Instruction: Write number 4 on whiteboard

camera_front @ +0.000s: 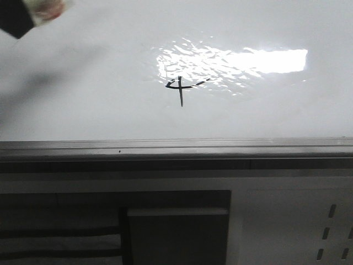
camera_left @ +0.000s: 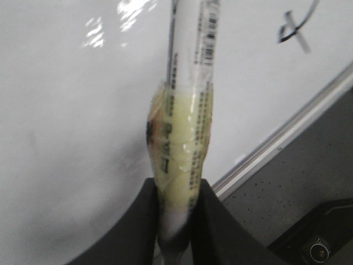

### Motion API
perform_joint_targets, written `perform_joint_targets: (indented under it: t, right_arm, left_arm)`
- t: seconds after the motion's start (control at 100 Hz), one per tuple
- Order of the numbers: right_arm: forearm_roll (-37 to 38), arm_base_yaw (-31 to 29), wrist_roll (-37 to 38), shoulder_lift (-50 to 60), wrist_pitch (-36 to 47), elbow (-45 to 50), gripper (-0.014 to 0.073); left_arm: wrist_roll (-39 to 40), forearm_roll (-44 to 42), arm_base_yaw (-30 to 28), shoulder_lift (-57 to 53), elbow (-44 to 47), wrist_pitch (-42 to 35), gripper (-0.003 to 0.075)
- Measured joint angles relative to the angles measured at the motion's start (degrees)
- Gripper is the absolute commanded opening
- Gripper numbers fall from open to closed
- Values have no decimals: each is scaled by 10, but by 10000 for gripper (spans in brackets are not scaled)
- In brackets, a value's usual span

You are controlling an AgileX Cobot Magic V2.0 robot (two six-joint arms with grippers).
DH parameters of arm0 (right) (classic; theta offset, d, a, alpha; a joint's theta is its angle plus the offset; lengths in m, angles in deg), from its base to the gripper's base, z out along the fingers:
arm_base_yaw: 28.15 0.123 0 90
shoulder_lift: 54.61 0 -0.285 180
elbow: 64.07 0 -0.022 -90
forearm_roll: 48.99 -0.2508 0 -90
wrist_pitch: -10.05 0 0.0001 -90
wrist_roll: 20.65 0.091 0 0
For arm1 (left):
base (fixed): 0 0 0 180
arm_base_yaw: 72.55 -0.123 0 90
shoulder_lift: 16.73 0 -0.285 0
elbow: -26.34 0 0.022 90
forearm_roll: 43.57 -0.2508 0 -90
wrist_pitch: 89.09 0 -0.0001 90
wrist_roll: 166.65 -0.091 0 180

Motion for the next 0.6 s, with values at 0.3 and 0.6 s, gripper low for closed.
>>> perform_joint_targets:
  t: [0.3, 0.6]
  right_arm:
    - [0, 0, 0, 0, -1, 0, 344]
    - [0, -2, 0, 0, -1, 0, 344]
  left_arm:
    - [87, 24, -138, -55, 145, -157, -20]
    - [93, 73, -176, -41, 168, -251, -20]
